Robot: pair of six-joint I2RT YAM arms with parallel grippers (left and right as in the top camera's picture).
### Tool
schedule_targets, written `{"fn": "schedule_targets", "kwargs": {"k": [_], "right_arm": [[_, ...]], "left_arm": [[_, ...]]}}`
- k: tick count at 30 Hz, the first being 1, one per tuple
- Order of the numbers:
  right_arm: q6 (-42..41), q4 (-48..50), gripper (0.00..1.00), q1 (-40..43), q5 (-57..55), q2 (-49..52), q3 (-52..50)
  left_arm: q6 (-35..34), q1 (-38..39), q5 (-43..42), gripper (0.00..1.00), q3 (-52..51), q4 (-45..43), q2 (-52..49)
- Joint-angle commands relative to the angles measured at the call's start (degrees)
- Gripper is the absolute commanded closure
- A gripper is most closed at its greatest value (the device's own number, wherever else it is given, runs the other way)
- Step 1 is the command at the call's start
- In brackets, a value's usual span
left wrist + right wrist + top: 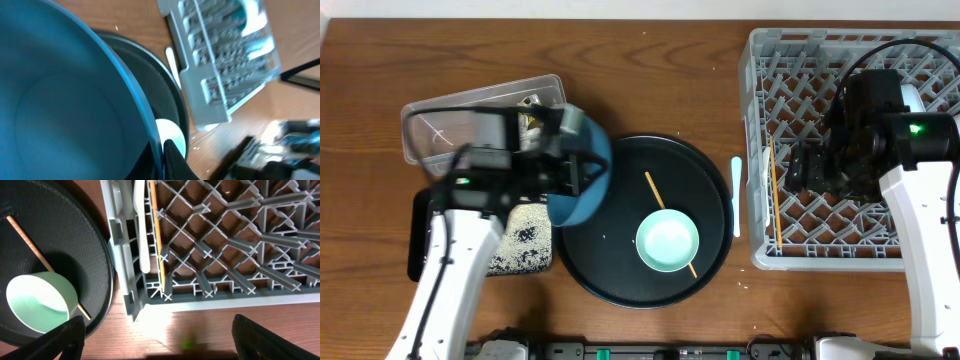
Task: Sort waste into correct bins and load items into the dishwasher rack
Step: 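Set the teal bowl upright on the round black tray and release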
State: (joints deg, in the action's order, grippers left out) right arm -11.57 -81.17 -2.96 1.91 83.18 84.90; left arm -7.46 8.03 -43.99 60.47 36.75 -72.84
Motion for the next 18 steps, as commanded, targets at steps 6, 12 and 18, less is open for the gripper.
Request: {"fn": "schedule_targets", "kwargs": {"k": [6,12,18], "right_arm": [[-0.5,0.1,0.11,0.3,0.0,-0.7,0.0],[0.5,-0.3,0.08,0.3,0.1,-0.7,0.1],[1.3,-0.5,0.03,0.3,0.1,-0.7,0.0]], "left_arm": [[-1.5,12.9,20.2,0.94,1.8,-4.3,-6.3],[-1.5,15.6,21.1,0.93,1.8,-6.9,-10.6],[-2.5,15.6,21.1,0.78,1.8,-7.1,-11.6]]}}
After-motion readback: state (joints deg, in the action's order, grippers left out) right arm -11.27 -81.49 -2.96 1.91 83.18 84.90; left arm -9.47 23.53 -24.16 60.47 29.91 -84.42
